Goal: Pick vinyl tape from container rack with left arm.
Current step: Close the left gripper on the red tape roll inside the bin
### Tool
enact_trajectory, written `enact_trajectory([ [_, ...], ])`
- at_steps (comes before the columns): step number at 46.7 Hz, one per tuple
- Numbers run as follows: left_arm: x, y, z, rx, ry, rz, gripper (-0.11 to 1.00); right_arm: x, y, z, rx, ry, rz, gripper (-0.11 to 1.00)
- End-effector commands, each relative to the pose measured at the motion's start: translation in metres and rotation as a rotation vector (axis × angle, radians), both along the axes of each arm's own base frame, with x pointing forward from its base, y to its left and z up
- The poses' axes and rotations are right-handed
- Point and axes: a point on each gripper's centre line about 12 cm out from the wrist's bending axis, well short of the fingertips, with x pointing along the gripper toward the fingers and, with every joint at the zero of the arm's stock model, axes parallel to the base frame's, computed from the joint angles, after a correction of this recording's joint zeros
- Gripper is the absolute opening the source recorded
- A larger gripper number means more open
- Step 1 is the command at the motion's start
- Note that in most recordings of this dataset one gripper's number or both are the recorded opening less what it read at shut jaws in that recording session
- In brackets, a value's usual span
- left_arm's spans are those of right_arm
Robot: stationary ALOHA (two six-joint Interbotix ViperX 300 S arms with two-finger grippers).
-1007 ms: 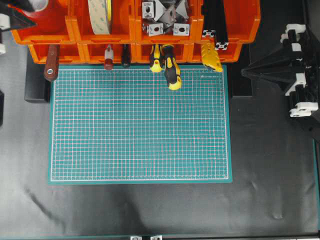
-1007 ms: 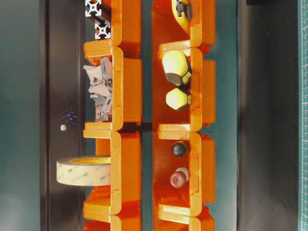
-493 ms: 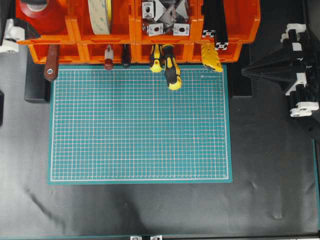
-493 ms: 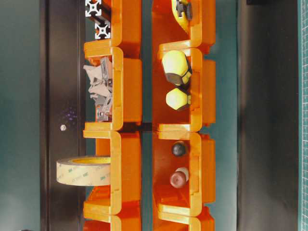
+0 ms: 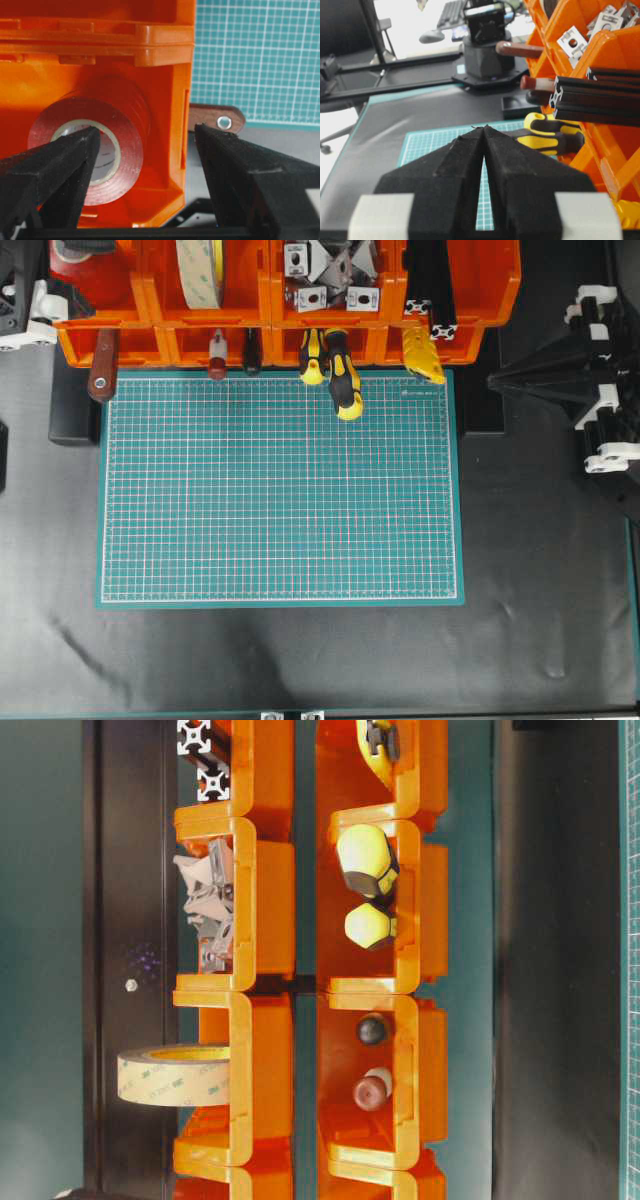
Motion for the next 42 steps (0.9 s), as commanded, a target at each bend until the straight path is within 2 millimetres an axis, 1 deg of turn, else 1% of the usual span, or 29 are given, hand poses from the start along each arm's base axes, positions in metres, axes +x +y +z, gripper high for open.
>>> enact_trajectory([
  [1,-0.002,0.001,0.006,0.008,-0.024,0.008,0.73,0.0,0.0,0.009,0.001,-0.029,0.0,0.0],
  [16,-0.004,0.006,0.006,0.008,-0.027,0.027,0.72,-0.004,0.001,0.011,0.001,-0.046,0.003,0.0],
  [21,-0.005,0.007,0.005,0.006,-0.019,0.028,0.69,-0.004,0.001,0.011,0.001,-0.046,0.007,0.0],
  [26,-0.005,0.006,0.006,0.008,-0.021,0.023,0.57,-0.004,0.002,0.011,0.001,-0.046,0.01,0.0],
  [31,-0.005,0.006,0.006,0.009,-0.02,0.022,0.38,-0.004,0.002,0.011,0.001,-0.046,0.01,0.0],
  [33,-0.005,0.006,0.007,0.009,-0.021,0.021,0.27,-0.004,0.002,0.011,0.001,-0.046,0.01,0.0],
  [35,-0.005,0.006,0.008,0.01,-0.024,0.021,0.2,-0.004,0.002,0.011,0.001,-0.046,0.01,0.0],
  [42,-0.006,0.01,0.018,0.02,-0.051,0.027,0.19,-0.004,0.002,0.011,0.001,-0.046,0.01,0.0],
])
